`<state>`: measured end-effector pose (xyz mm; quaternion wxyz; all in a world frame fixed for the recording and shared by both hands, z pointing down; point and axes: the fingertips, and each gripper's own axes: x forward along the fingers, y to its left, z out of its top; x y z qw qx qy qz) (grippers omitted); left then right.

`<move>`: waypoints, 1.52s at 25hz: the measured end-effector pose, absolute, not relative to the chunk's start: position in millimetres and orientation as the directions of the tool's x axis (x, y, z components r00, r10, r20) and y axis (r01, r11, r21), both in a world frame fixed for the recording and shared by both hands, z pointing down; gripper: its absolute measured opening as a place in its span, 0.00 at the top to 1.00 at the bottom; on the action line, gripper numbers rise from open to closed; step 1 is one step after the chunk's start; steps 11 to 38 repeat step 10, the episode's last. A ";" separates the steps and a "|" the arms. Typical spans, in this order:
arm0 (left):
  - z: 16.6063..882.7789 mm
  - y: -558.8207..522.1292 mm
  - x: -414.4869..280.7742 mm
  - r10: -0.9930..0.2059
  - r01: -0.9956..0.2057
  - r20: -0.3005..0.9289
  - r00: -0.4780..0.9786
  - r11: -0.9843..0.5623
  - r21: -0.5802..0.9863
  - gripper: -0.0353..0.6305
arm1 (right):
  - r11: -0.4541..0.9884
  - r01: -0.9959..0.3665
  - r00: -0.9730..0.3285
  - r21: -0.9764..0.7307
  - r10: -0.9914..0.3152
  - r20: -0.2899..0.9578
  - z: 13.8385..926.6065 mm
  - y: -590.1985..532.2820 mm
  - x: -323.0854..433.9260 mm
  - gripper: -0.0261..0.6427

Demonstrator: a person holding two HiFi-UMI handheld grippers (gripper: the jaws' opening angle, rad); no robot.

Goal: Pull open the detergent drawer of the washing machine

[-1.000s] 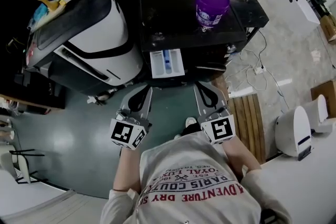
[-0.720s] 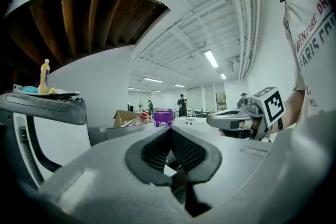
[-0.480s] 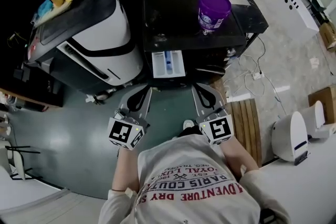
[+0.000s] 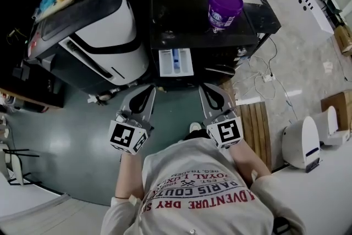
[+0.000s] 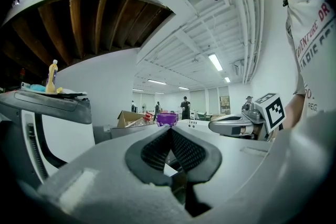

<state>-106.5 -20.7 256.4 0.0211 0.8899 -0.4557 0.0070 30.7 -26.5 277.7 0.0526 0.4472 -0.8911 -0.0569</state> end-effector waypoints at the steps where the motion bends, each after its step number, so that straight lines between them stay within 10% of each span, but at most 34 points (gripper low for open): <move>1: 258.0 -19.8 -105.5 -0.810 -0.810 0.031 0.586 -0.585 0.032 0.95 | 0.595 -0.790 -0.595 0.147 -0.802 0.046 278.6 -26.0 31.1 0.96; 38: 262.4 -11.0 -105.6 -0.820 -0.820 0.028 0.572 -0.570 0.052 0.95 | 0.597 -0.792 -0.595 0.132 -0.802 0.057 285.4 -17.3 34.1 0.96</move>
